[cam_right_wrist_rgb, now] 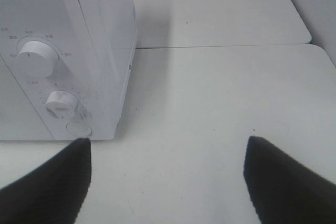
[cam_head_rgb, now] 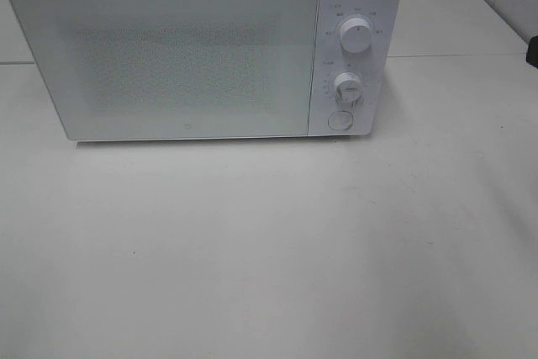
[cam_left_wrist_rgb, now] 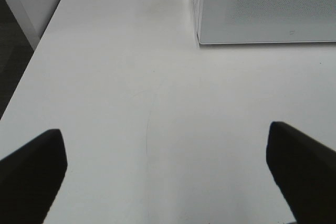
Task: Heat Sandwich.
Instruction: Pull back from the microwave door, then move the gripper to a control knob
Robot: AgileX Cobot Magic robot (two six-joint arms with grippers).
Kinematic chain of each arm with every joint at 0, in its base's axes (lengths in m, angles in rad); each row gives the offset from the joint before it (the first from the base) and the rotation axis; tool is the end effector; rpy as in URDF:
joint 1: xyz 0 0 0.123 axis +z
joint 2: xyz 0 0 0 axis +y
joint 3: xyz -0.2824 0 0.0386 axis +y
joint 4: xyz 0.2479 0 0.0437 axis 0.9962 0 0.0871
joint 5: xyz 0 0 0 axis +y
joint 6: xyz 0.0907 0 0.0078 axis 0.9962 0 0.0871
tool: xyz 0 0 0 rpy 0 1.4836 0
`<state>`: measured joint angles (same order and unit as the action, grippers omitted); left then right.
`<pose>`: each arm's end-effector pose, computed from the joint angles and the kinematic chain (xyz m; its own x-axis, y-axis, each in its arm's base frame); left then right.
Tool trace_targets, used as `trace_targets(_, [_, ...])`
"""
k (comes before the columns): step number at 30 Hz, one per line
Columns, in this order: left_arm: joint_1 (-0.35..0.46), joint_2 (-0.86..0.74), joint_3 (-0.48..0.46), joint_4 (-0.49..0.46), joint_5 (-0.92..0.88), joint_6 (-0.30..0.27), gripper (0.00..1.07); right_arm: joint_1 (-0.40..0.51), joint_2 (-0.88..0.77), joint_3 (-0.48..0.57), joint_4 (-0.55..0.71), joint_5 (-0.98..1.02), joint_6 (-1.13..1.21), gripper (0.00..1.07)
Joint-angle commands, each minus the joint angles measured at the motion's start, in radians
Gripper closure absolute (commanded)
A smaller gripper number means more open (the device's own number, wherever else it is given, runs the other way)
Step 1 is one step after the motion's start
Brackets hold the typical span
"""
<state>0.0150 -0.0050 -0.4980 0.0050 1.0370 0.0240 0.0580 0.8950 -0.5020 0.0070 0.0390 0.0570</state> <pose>-0.0044 0.0003 0.2785 -0.4324 0.0201 -0.9015 -0.0074 0.9996 0.0258 0.1845 0.0107 0.2820 -0.3405 0.0443 -0.9392 -0.0365 0.9975 0.0603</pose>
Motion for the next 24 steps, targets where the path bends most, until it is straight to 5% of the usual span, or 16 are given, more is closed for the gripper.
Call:
trace_targets(1, [0.000, -0.026, 0.004, -0.005, -0.008, -0.001, 0.08, 0.000, 0.045, 0.000, 0.003, -0.087, 0.008, 0.31])
trace_targets(21, [0.000, -0.026, 0.004, -0.005, -0.008, -0.001, 0.08, 0.007, 0.261, 0.238, 0.117, -0.706, -0.057, 0.31])
trace_targets(24, [0.000, -0.026, 0.004, -0.005, -0.008, -0.001, 0.08, 0.083, 0.298, 0.257, 0.181, -0.770, -0.091, 0.31])
